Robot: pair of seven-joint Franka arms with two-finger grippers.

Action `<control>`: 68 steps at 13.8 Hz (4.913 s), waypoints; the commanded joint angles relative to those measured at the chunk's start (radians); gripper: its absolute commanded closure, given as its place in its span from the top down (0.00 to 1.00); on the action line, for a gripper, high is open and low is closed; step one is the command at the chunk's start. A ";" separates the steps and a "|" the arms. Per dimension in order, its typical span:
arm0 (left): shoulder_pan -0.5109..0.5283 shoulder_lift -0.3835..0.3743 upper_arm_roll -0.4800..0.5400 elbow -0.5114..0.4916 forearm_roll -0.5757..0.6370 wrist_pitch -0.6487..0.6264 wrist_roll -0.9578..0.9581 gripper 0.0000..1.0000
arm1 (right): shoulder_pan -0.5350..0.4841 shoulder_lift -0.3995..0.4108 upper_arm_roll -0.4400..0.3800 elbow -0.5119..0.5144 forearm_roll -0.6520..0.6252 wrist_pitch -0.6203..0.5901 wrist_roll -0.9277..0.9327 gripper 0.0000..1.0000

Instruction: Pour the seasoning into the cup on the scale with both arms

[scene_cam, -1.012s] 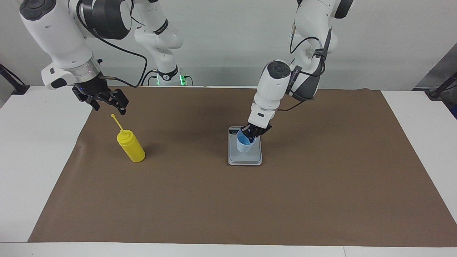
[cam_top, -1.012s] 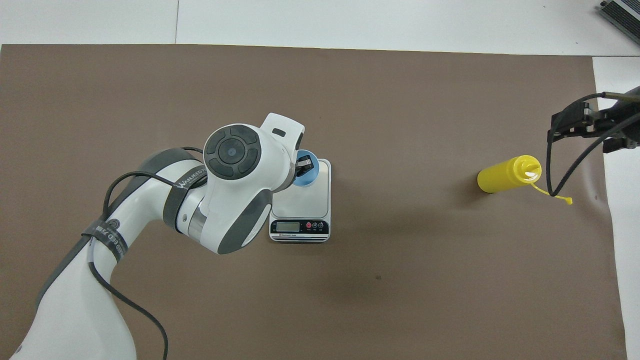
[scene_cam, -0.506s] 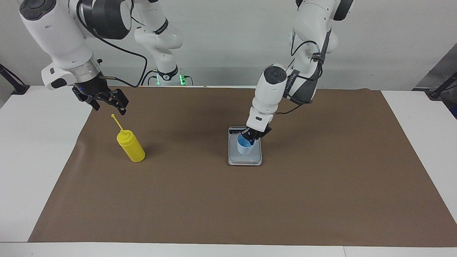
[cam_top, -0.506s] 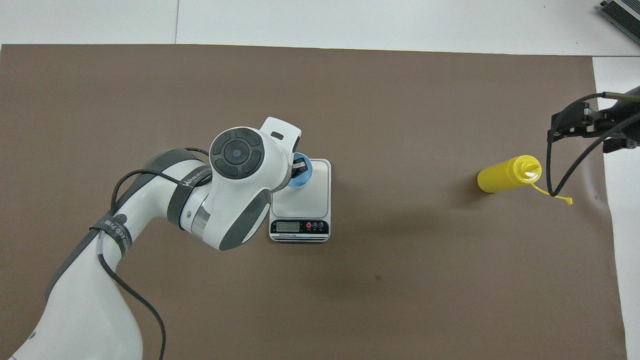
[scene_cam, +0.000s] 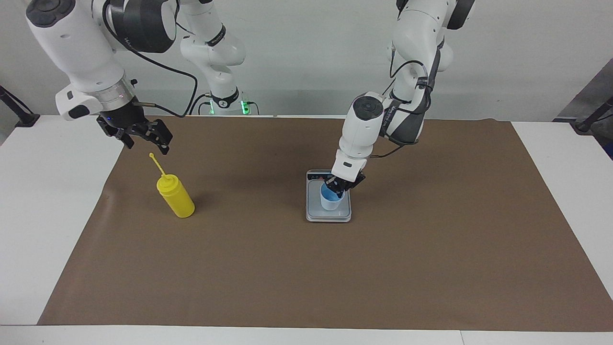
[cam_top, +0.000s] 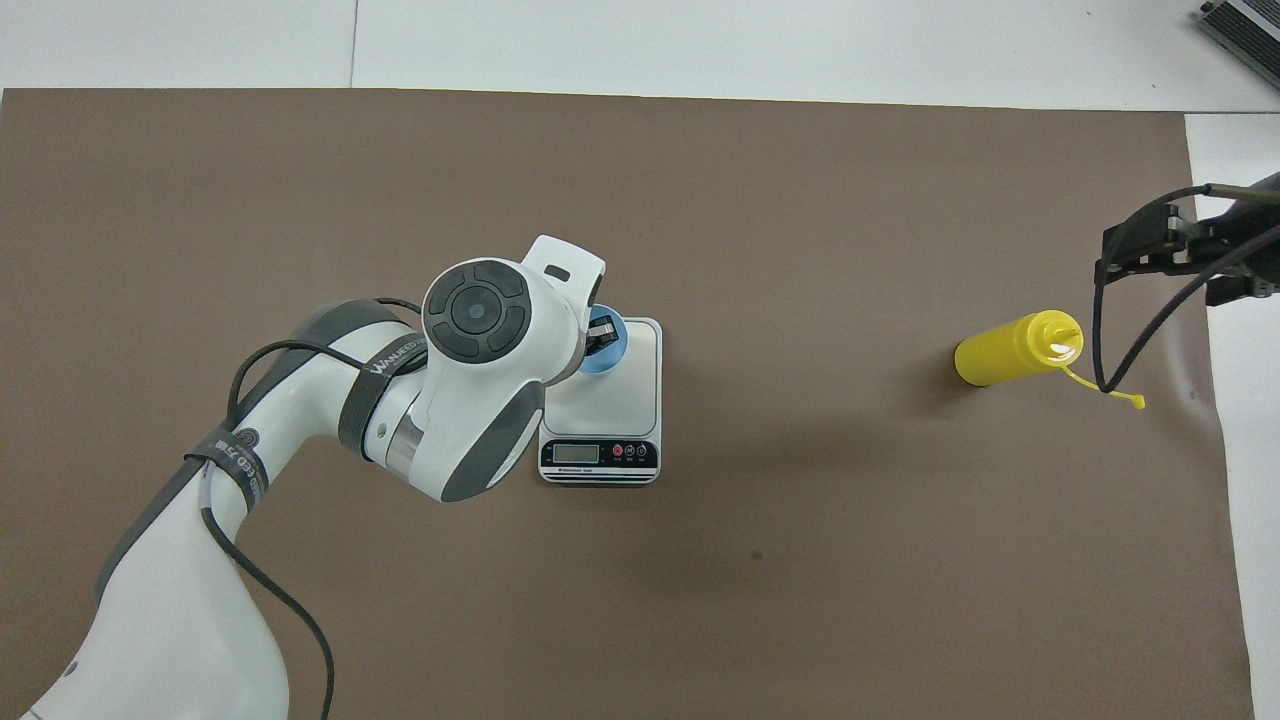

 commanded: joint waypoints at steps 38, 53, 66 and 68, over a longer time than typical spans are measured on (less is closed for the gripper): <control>0.505 -0.388 0.021 0.197 -0.062 -0.683 0.898 1.00 | -0.012 -0.007 0.006 0.002 0.017 -0.016 -0.019 1.00; 0.506 -0.400 0.018 0.171 -0.059 -0.689 0.898 1.00 | -0.012 -0.007 0.006 0.002 0.017 -0.014 -0.019 1.00; 0.508 -0.402 0.018 0.171 -0.059 -0.689 0.897 1.00 | -0.012 -0.007 0.006 0.002 0.017 -0.014 -0.019 1.00; 0.508 -0.402 0.018 0.171 -0.060 -0.689 0.897 1.00 | -0.012 -0.007 0.006 0.002 0.017 -0.016 -0.019 1.00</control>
